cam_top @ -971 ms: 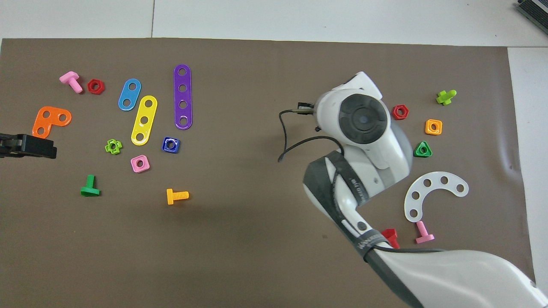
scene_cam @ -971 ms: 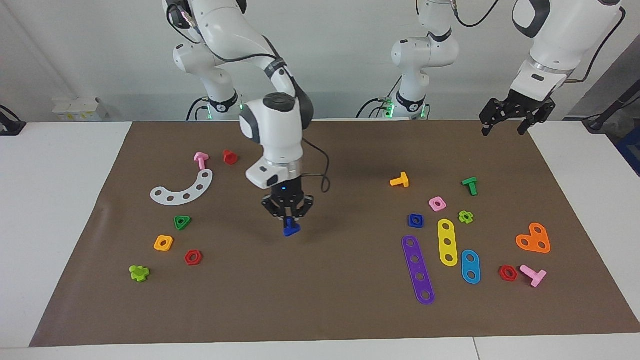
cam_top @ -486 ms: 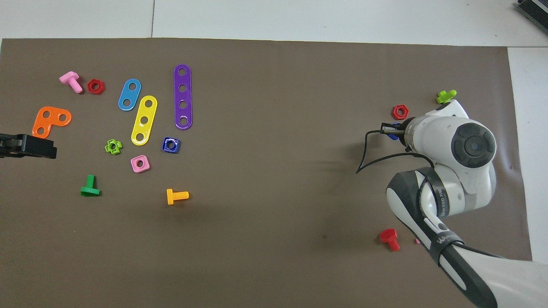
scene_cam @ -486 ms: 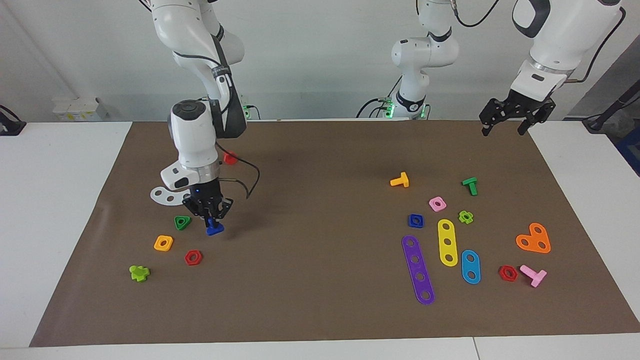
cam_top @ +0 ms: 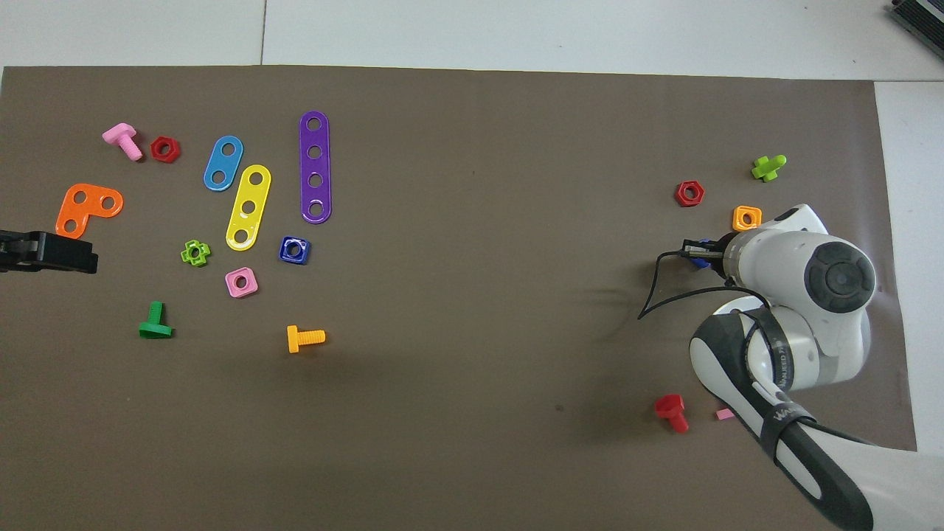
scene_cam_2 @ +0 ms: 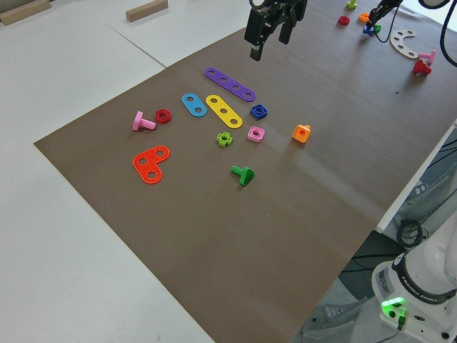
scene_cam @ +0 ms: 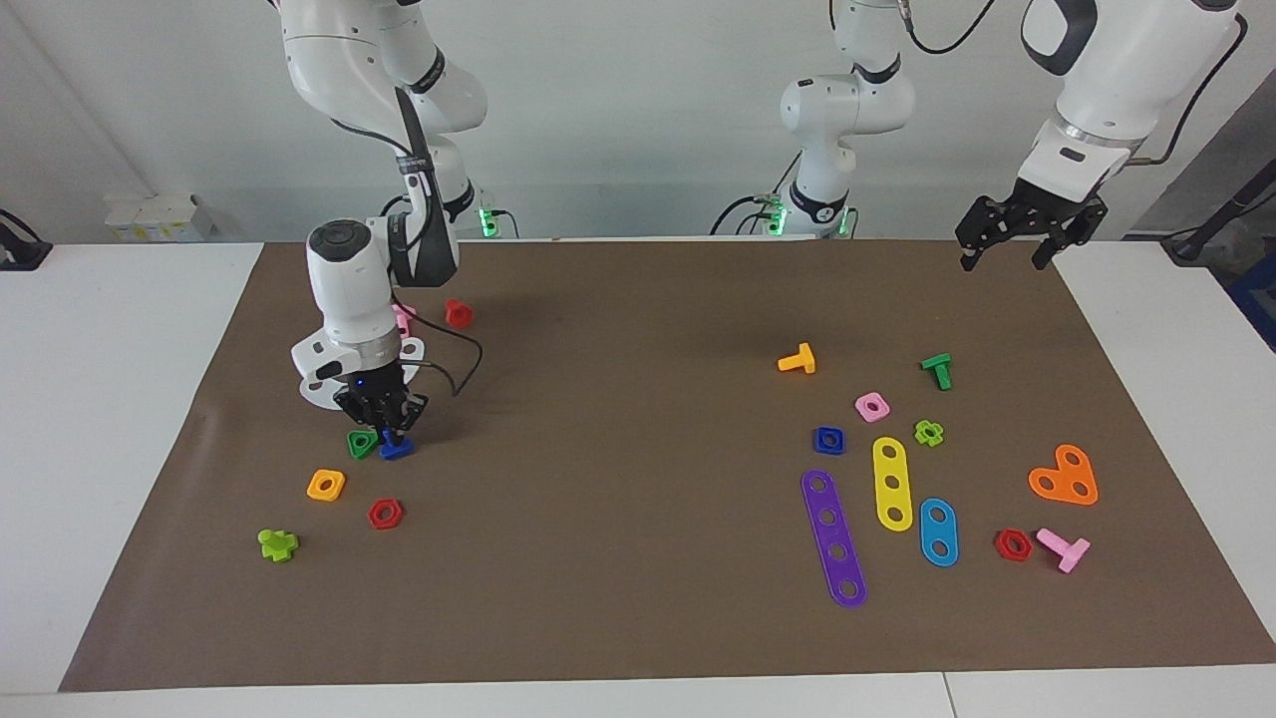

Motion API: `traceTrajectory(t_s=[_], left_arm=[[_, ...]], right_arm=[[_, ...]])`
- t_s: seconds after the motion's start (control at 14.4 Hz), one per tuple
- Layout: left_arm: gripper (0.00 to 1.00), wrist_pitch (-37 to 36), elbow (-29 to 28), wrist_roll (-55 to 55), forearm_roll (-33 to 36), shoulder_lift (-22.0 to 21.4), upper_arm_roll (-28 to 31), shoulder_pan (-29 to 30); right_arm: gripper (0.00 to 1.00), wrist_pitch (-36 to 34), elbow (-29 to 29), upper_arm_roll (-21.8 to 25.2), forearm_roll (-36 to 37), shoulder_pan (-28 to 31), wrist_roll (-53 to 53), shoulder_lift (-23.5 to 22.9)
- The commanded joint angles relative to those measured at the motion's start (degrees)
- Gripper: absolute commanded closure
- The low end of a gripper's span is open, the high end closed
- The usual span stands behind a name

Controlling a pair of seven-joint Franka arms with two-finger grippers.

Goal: Unscrew and place screws in storage area
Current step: 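Carry the blue bolt with the right gripper toward the green triangle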

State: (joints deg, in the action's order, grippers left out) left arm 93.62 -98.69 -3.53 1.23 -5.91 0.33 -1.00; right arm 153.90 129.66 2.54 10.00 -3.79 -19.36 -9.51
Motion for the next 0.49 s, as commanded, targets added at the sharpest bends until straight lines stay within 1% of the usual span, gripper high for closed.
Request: traceTrajectory(t_s=[0.0,0.21,0.35,0.42], left_arm=[[0.00,0.52,-1.59,0.02,1.40,-1.29,-0.15,0.21],[0.00,0.43,-1.59,0.02,1.40,-1.29,-0.15,0.21],[0.00,0.52,-1.59,0.02,1.40,-1.29,-0.15,0.21],[0.00,0.52,-1.59,0.02,1.40,-1.29,-0.15,0.21]], right_arm=[[1.00,1.40,1.65,-1.14,-3.13,1.68,3.10,0.99],[1.00,1.49,1.30,-1.14,-5.42,1.06,3.27,0.64],[1.00,3.49,1.12,-1.14,-5.43,1.68,4.67,-1.11],[0.91,4.03,0.95,-1.14,-5.43,1.68,4.68,-1.47]])
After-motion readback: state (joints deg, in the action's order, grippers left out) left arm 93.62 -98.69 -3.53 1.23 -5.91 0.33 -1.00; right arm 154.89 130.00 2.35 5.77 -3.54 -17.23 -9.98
